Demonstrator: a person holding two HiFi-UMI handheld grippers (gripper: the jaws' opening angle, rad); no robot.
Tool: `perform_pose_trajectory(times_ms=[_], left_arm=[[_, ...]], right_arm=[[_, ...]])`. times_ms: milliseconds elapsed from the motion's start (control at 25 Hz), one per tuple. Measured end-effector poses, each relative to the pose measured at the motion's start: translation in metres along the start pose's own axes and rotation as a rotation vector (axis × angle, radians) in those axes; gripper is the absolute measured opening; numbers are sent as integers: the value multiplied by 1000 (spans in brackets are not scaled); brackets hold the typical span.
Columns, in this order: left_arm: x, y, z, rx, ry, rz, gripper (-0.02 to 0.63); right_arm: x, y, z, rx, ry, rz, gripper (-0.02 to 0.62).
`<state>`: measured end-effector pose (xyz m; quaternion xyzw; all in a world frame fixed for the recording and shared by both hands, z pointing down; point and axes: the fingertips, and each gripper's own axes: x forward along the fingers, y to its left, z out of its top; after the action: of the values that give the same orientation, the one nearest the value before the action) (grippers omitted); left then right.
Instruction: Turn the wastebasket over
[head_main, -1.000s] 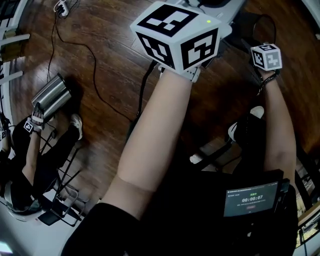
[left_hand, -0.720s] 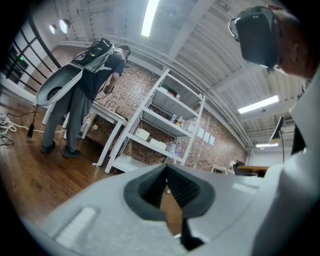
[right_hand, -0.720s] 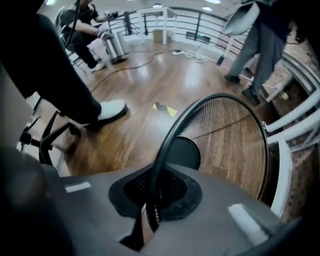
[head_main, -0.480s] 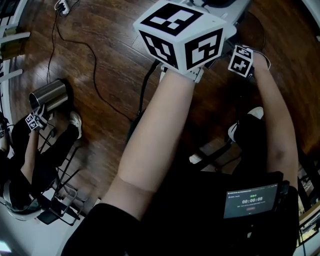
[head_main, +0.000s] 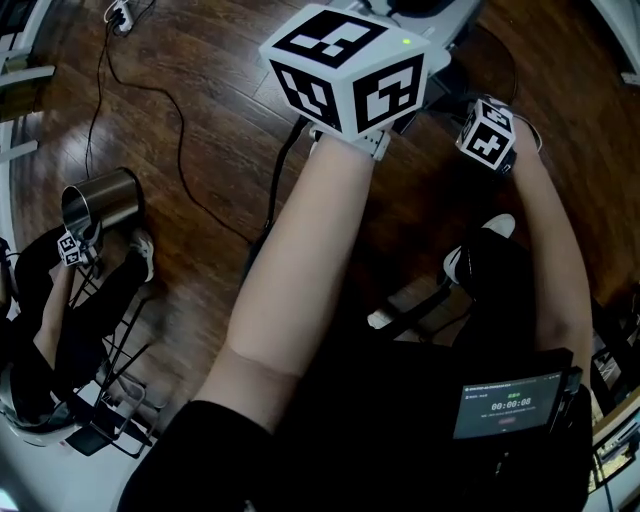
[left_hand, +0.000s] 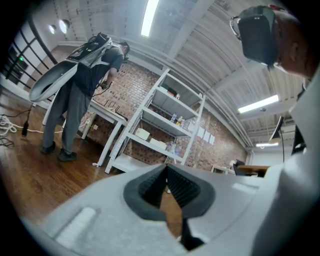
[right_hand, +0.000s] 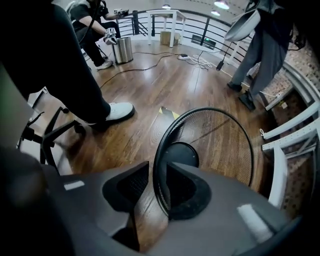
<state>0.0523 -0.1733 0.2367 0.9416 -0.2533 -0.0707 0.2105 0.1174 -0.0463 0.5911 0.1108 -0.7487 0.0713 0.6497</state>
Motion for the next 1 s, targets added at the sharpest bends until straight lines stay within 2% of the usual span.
perform_pose_trajectory(times_ms=[80,160,240,360,440,560,760,880,1000], left_arm=[[4,-10,6,12,9,2,3],[8,-14,8,36,21,4,3],[10,-19,6,70,38,2,3],[12,-29,0,117,70,-13,3],[14,-32,-5,139,93,-25,3],[19,-42,-13,169,123,-47,3],[28,-72,-31,242,184,-117,3],[30,-74,-33,245,188,-121,3],[33,-69,-26,242,179,-116,3]], right_arm=[[-34,0,-8,19,-15,-27,121],[-72,-9,-7,111,-101,-68,119],[-119,-25,4,282,-294,-121,43],[-205,-54,29,518,-658,-180,9],[-262,-69,47,594,-873,-227,9],[-326,-79,55,650,-1075,-324,10],[-371,-76,34,692,-1264,-464,10],[-369,-83,28,708,-1335,-445,9],[-370,-88,41,627,-1324,-434,9]])
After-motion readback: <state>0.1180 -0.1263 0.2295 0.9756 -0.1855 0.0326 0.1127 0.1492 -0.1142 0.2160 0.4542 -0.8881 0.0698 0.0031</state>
